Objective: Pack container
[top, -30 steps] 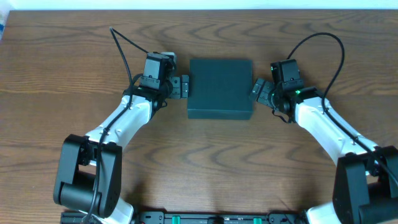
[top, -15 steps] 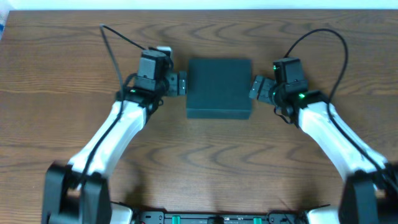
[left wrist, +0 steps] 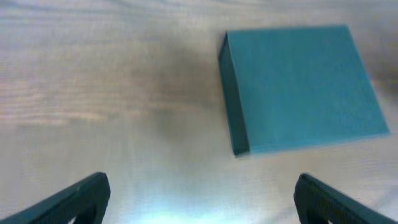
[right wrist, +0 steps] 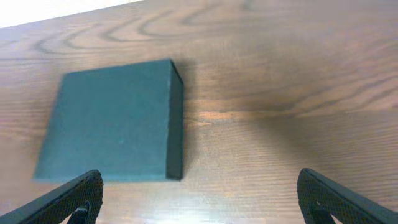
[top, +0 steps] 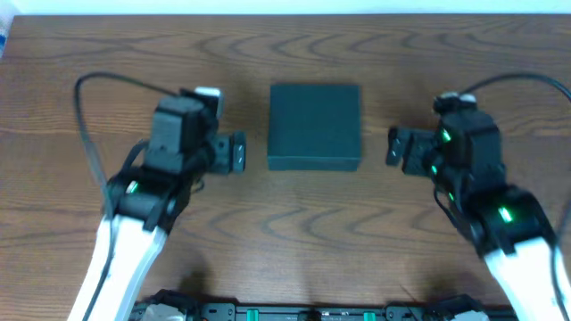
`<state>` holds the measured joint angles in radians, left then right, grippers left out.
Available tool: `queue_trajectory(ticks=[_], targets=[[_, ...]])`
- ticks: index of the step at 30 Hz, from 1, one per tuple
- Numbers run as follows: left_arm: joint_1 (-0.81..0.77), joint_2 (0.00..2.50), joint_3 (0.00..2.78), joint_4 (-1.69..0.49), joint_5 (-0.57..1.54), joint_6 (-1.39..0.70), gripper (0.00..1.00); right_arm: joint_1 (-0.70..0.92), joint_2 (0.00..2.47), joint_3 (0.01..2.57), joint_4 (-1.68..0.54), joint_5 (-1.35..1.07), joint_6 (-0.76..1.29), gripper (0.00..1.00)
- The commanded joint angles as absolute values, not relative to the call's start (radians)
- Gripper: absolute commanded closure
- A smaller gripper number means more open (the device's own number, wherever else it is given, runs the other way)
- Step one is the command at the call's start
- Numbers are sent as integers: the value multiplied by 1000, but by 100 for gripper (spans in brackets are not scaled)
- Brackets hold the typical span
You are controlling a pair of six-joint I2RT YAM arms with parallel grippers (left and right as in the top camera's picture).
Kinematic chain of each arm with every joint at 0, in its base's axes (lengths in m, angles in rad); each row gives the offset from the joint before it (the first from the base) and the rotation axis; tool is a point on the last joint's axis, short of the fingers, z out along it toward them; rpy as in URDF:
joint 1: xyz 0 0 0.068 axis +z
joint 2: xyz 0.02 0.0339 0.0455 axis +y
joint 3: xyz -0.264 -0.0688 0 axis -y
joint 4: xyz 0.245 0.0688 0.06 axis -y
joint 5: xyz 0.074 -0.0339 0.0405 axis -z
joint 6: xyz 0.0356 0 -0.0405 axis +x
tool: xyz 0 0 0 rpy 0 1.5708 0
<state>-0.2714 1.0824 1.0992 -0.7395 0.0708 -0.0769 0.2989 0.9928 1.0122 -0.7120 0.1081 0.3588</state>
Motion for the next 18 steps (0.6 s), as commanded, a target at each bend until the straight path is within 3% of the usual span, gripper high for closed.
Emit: queue_trajectory(ticks=[1, 8, 18], targets=[[-285, 943, 1103, -813, 87, -63, 4, 334, 883, 1013, -769, 123, 297, 1], [-330, 666, 1100, -949, 50, -68, 4, 424, 656, 1013, -931, 123, 279, 1], [-329, 571, 1101, -1166, 44, -67, 4, 444, 556, 1013, -968, -94, 284, 1]])
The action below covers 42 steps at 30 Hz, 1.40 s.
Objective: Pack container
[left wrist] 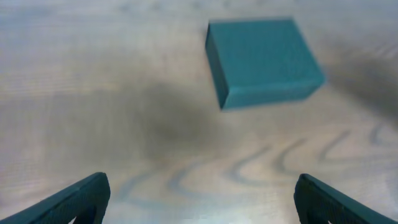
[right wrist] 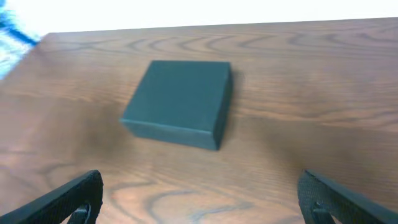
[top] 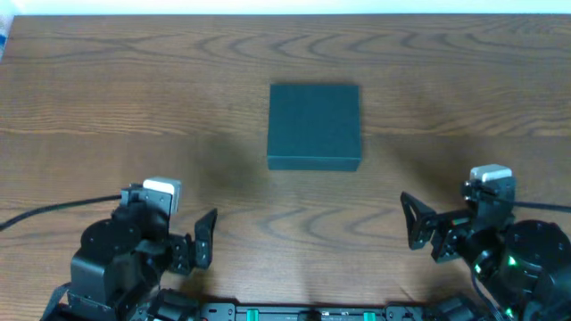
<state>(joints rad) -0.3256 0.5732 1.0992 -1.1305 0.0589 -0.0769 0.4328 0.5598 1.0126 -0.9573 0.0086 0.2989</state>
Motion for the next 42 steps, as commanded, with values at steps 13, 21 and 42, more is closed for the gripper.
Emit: queue_trajectory(ticks=[13, 21, 42], targets=[[-329, 572, 1101, -1338, 44, -67, 4, 444, 557, 1013, -1049, -214, 284, 1], [-329, 572, 1101, -1339, 44, -67, 5, 444, 557, 1013, -1052, -213, 283, 1], [-329, 572, 1101, -1339, 44, -67, 4, 246, 329, 882, -1066, 4, 136, 1]])
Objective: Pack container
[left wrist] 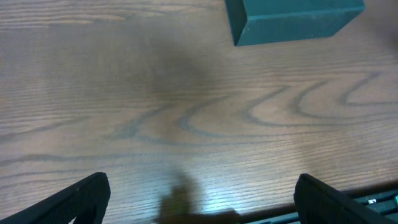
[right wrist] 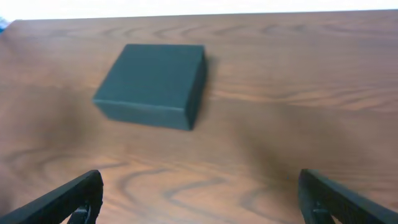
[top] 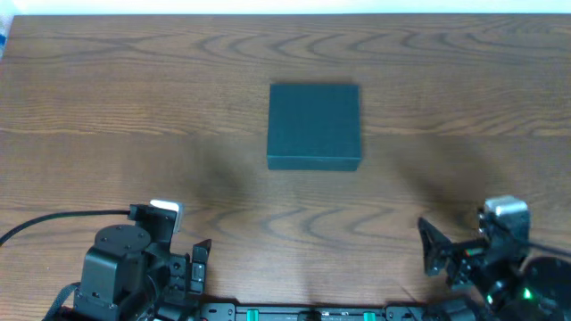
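Note:
A dark teal closed box (top: 314,125) sits lid-on at the middle of the wooden table; it also shows as the box (right wrist: 152,84) in the right wrist view and as the box's near edge (left wrist: 292,22) at the top of the left wrist view. My left gripper (top: 194,267) is open at the near left edge, far from the box, with nothing between its fingers (left wrist: 78,199). My right gripper (top: 439,257) is open at the near right edge, also empty and well short of the box.
The wooden table (top: 134,89) stretches around the box. Its far edge meets a white wall. A black cable (top: 53,218) runs from the left arm along the near left. The arms' base rail (top: 312,312) lies along the near edge.
Both arms have drawn a little further back toward the near edge. The box now sits higher and farther in both wrist views. The box has not moved.
Both open grippers first flanked the box closely, left and right of it. Then they were back near the table's front edge, still open. Now they sit lower still at the front corners, with the box unmoved.

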`<state>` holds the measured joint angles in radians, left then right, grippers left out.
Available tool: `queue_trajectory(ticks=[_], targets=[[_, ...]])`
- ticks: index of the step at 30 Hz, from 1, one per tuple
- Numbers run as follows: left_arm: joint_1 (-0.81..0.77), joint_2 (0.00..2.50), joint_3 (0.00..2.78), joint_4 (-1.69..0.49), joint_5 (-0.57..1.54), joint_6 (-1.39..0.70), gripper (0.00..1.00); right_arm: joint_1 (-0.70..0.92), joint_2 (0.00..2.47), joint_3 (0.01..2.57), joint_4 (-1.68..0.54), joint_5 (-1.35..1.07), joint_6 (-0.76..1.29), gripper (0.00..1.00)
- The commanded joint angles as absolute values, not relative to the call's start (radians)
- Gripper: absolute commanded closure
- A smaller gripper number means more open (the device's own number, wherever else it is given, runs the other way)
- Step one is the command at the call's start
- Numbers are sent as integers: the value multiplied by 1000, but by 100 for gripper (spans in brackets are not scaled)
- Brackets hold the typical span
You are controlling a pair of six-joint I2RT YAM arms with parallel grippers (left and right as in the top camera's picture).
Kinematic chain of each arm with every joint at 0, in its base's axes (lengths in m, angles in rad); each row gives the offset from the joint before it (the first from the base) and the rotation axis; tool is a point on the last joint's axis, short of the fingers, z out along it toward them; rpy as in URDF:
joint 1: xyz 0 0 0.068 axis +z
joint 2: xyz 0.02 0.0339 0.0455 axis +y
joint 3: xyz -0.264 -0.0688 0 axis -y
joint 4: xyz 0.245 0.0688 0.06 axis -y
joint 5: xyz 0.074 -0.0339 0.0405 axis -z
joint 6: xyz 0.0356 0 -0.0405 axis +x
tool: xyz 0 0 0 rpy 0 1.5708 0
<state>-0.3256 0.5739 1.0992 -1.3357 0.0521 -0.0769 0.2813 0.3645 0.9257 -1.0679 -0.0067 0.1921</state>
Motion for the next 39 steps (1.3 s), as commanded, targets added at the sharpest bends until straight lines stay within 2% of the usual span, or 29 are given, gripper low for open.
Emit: queue_trajectory(ticks=[1, 10, 20, 34, 39], targets=[[-329, 572, 1101, -1339, 44, -67, 5, 215, 279, 829, -1047, -3, 121, 1], [-329, 572, 1101, -1339, 44, -67, 4, 109, 95, 615, -1075, -11, 31, 1], [-329, 572, 1101, -1339, 44, -67, 4, 78, 6, 525, -1048, 23, 28, 1], [-329, 572, 1101, -1339, 44, -67, 4, 80, 6, 408, -1022, 22, 28, 1], [-329, 572, 1100, -1339, 44, -67, 4, 80, 6, 358, -1077, -13, 28, 1]])
